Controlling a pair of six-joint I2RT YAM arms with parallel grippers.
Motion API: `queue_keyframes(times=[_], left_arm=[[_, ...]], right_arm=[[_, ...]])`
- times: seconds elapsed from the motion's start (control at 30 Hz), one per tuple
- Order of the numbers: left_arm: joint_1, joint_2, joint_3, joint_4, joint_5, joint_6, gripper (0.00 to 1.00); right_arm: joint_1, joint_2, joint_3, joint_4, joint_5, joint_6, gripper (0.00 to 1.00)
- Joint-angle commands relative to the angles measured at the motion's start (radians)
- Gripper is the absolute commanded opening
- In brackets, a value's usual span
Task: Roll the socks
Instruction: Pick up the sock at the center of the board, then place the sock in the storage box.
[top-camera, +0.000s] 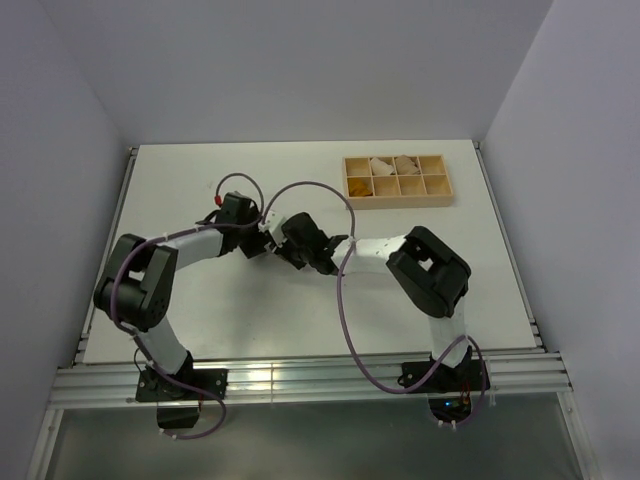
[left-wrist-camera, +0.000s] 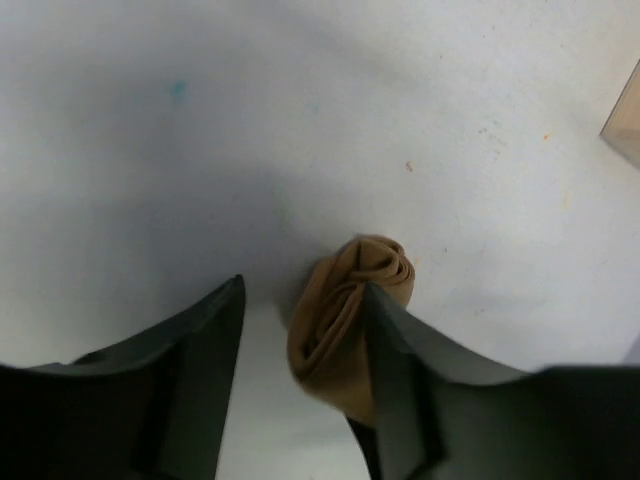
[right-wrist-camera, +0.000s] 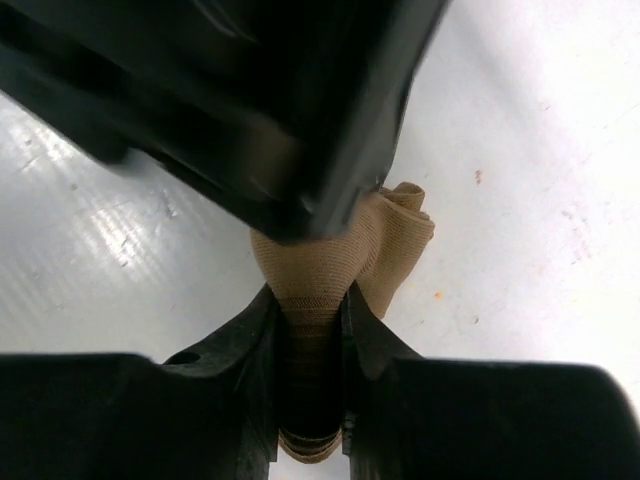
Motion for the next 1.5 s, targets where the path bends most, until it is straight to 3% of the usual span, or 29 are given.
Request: queue_keyframes(times=[0.0,0.03,0.17,0.43,0.87,1.13,1.33,1.47], left_arm=[[0.05,-0.128,-0.048,-0.088,-0.019,-0.015,0.59],[0.064,-0.148,-0.059,-0.096,-0.024,-0.015,0.65],[0.125,-0.231,-0.063,-0.127,-0.021,0.002,0.74],[0.266,-0.407,-0.085,-0.18,0.016,0.056,0.74],[0.498,-0.616,-0.004,-0.343,0.093,0.295,0.75],[0.523,-0.693,-0.04,-0.357,-0.022,0.359,0.84],[0.515,-0.693,-0.002,-0.397,-0.073,0.385,0.95],[0.468,-0.691,0.027,-0.455,-0.237,0.395,0.98]], right_arm=[[-0.02,-0.022,-0.082,-0.137,-0.094,0.071,0.0],[-0.029,-0.038,-0.092,-0.127,-0.112,0.079,0.0],[-0.061,-0.108,-0.124,-0.122,-0.173,0.106,0.0],[-0.164,-0.243,-0.162,-0.11,-0.316,0.155,0.0],[-0.414,-0.455,-0.063,-0.275,-0.233,0.06,0.0],[-0.702,-0.383,0.086,-0.338,-0.227,0.019,0.0],[-0.828,-0.299,0.14,-0.312,-0.21,-0.012,0.0],[-0.862,-0.227,0.189,-0.327,-0.21,-0.032,0.0]])
